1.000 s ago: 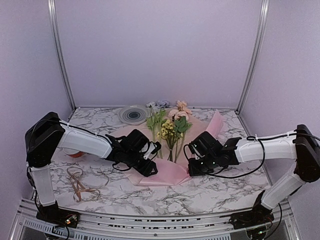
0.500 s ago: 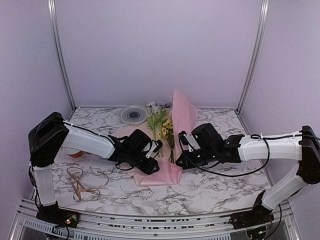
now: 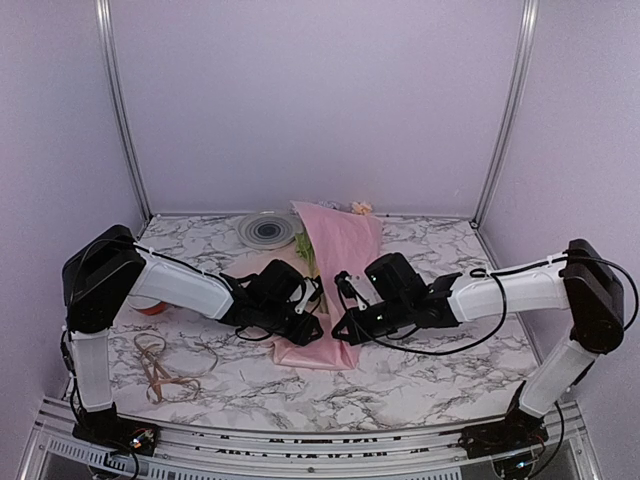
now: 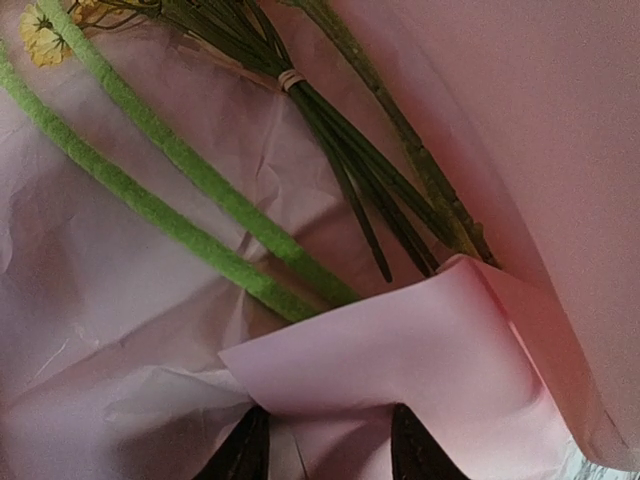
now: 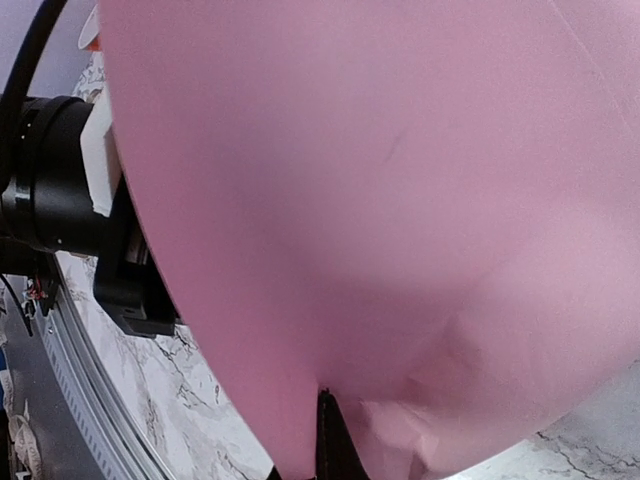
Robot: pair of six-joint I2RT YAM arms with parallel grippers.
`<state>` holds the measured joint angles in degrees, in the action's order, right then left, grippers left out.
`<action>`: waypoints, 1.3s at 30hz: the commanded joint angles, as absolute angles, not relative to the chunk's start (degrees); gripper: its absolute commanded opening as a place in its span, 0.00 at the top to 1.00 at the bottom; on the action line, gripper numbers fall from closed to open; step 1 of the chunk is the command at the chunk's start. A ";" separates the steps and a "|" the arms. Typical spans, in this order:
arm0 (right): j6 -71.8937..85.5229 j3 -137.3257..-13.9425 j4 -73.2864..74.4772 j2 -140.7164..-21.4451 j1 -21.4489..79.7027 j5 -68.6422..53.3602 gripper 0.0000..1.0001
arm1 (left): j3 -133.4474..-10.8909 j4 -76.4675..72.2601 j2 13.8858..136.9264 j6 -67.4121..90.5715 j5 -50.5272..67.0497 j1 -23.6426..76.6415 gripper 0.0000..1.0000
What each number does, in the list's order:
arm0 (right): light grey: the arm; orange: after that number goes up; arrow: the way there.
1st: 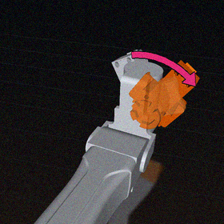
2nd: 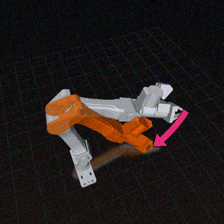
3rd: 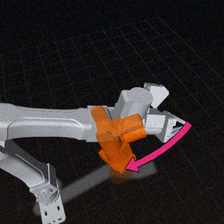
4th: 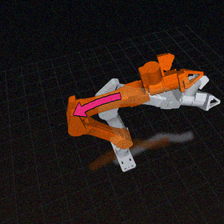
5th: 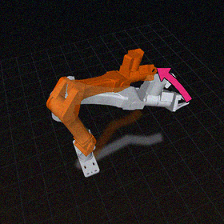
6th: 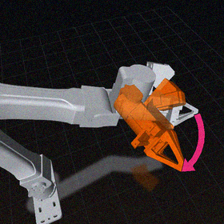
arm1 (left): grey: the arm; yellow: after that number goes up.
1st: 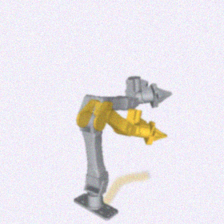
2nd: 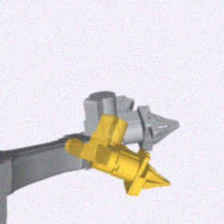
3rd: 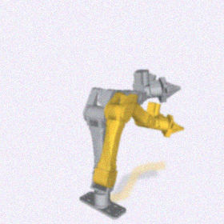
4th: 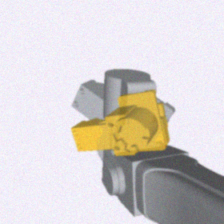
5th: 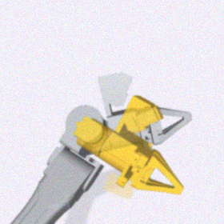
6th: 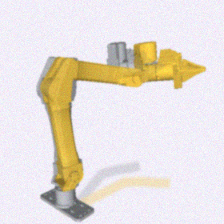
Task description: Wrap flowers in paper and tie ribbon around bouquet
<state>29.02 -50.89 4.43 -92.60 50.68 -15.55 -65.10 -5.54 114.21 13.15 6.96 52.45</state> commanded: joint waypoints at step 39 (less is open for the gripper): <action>22.64 -51.86 3.68 -98.32 51.42 -12.60 1.00 | -62.36 -33.98 114.70 35.77 17.35 45.00 0.48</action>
